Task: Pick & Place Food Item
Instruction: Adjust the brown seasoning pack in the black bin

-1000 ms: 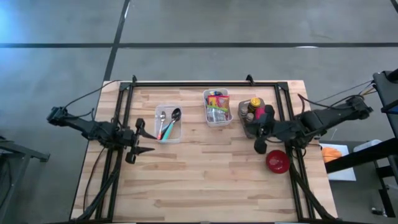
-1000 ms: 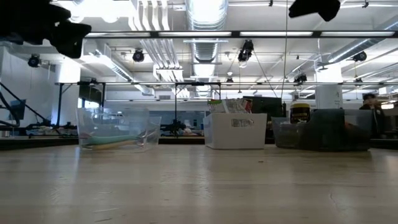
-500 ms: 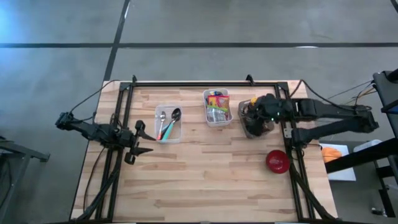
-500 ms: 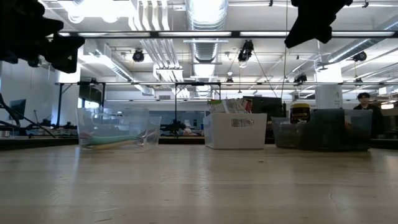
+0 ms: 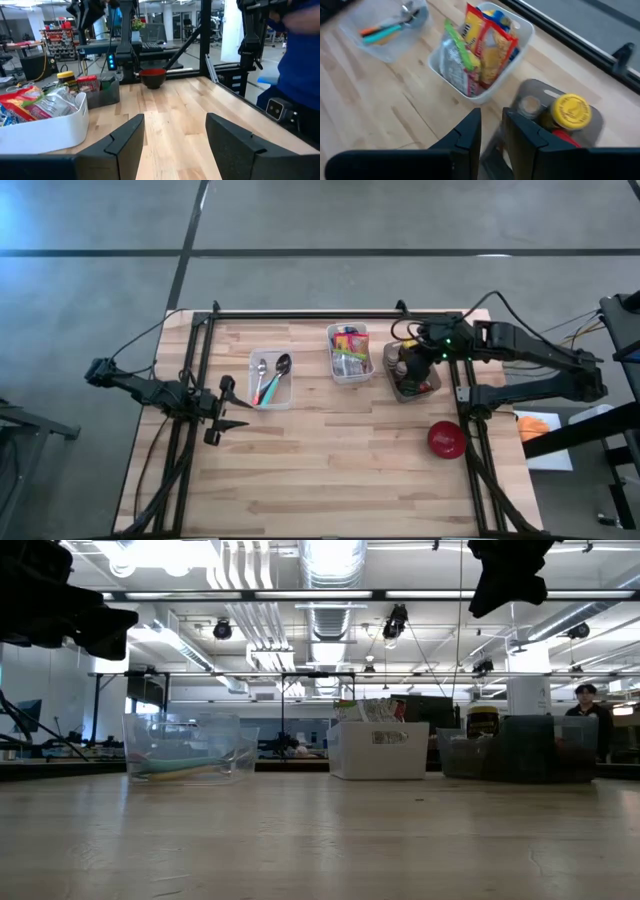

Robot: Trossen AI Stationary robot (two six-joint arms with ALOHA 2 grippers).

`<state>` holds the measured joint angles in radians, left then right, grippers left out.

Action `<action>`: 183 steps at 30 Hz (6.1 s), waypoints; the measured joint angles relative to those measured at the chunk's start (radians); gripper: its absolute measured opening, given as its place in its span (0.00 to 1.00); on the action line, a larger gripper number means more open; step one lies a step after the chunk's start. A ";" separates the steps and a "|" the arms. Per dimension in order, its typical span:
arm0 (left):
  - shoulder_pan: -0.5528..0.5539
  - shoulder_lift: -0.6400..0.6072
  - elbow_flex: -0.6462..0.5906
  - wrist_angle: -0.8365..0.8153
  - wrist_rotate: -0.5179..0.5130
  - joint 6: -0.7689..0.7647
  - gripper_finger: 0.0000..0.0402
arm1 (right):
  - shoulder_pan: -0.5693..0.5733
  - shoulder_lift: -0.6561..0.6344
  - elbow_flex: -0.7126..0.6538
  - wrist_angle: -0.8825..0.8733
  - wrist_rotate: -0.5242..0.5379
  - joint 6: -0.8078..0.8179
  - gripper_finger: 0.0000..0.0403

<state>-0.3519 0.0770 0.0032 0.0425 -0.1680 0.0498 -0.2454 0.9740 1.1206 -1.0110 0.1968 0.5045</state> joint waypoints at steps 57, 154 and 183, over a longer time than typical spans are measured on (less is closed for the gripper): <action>0.000 0.006 -0.002 0.000 0.000 0.000 0.53 | -0.150 0.884 0.524 -0.561 -0.379 0.179 0.57; 0.000 0.006 -0.002 -0.001 0.001 0.002 0.53 | -0.171 0.851 0.187 -0.365 -0.253 -0.040 0.42; 0.000 0.006 -0.002 -0.001 0.001 0.000 0.53 | -0.171 0.851 0.145 -0.367 -0.264 0.042 0.02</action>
<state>-0.3523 0.0826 0.0013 0.0418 -0.1673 0.0498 -0.4168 1.8252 1.2655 -1.3782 -0.0672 0.5470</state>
